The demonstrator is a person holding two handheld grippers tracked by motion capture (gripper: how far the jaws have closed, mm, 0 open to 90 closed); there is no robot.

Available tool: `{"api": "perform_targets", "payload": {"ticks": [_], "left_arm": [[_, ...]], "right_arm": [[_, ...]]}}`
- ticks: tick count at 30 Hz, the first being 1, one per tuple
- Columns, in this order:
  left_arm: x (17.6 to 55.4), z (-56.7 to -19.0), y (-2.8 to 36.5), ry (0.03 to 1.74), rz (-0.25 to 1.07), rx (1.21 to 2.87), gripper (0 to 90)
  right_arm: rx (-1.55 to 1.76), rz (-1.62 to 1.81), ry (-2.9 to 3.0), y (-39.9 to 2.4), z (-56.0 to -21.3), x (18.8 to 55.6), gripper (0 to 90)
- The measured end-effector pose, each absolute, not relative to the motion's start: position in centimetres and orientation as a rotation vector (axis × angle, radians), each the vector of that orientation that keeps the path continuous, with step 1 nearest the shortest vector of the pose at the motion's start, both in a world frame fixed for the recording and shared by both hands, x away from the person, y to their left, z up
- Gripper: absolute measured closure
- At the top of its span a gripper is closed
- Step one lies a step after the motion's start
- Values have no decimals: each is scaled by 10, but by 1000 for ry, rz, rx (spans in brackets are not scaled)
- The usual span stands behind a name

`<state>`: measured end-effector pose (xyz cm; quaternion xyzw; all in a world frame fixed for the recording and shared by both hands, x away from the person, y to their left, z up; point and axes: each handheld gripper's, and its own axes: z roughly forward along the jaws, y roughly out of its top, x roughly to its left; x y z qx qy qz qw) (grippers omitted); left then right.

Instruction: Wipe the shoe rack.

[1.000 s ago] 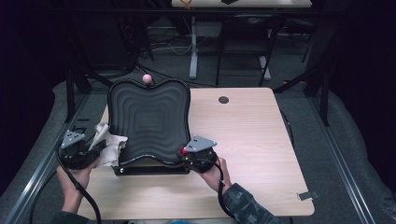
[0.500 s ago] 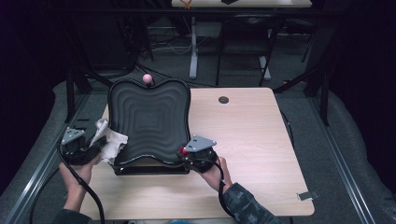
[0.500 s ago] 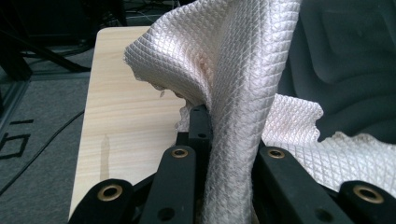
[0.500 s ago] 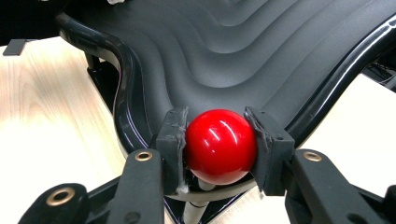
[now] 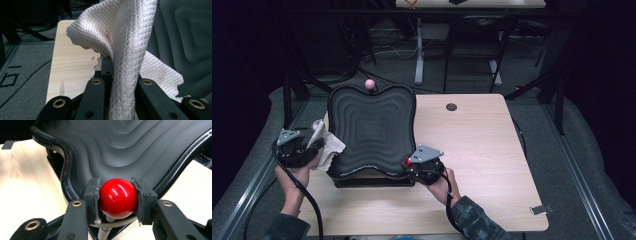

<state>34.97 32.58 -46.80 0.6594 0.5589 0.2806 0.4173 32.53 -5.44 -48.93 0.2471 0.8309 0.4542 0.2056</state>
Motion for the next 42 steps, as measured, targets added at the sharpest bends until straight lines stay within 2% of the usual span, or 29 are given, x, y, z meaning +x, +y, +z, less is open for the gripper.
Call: {"api": "perform_targets", "payload": {"ticks": [32,42], "left_arm": [[402,-435,307,1391,782,1686,817],[429,-418,301,1406,791,1723,812]], "right_arm": [[678,1239,2309,-54,-489,324,604],[674,1241,2308,-54,-490,324,604]]}}
